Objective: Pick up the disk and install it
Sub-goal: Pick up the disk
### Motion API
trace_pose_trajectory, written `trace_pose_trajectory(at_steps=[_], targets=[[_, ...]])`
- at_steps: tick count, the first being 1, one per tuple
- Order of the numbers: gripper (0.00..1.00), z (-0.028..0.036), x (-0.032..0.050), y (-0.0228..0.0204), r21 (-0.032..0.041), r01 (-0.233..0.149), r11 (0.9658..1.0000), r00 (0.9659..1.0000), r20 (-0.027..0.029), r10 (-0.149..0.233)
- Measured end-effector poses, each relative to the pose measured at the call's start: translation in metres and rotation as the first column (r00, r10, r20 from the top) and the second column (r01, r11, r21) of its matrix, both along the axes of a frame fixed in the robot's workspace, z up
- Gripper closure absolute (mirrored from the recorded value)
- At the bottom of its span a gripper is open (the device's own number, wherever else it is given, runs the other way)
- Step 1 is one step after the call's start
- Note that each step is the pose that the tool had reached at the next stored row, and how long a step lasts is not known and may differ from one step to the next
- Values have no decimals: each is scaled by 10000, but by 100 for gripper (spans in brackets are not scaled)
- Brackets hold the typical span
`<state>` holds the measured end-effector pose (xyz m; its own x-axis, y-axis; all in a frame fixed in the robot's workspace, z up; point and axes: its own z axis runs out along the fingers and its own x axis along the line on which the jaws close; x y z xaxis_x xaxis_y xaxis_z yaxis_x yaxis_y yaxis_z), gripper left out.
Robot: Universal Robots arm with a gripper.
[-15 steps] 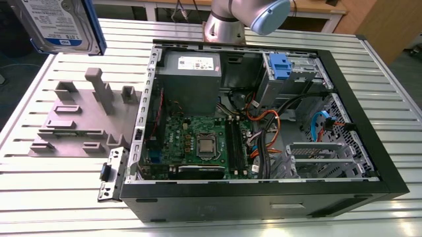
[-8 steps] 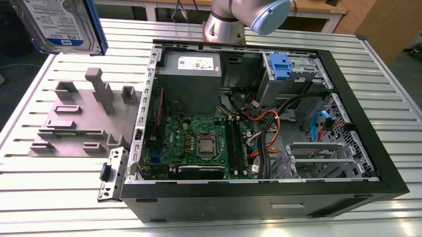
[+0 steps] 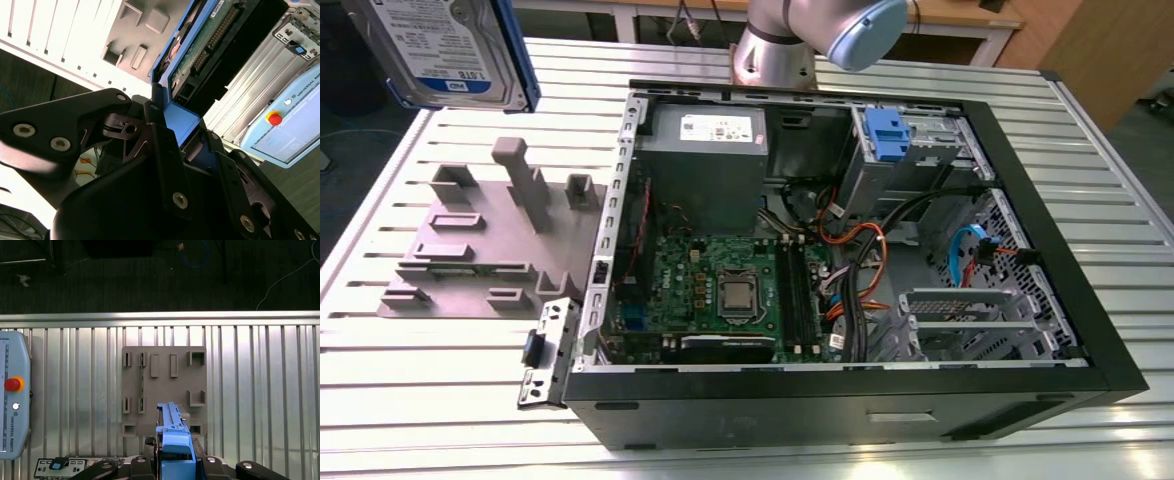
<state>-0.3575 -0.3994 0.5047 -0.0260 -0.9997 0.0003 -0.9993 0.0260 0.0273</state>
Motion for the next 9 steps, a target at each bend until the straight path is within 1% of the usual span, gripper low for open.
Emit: trace_pose_trajectory(at_steps=[9], targets=[[64,0,45,0,0,0,10000,10000,0,0]])
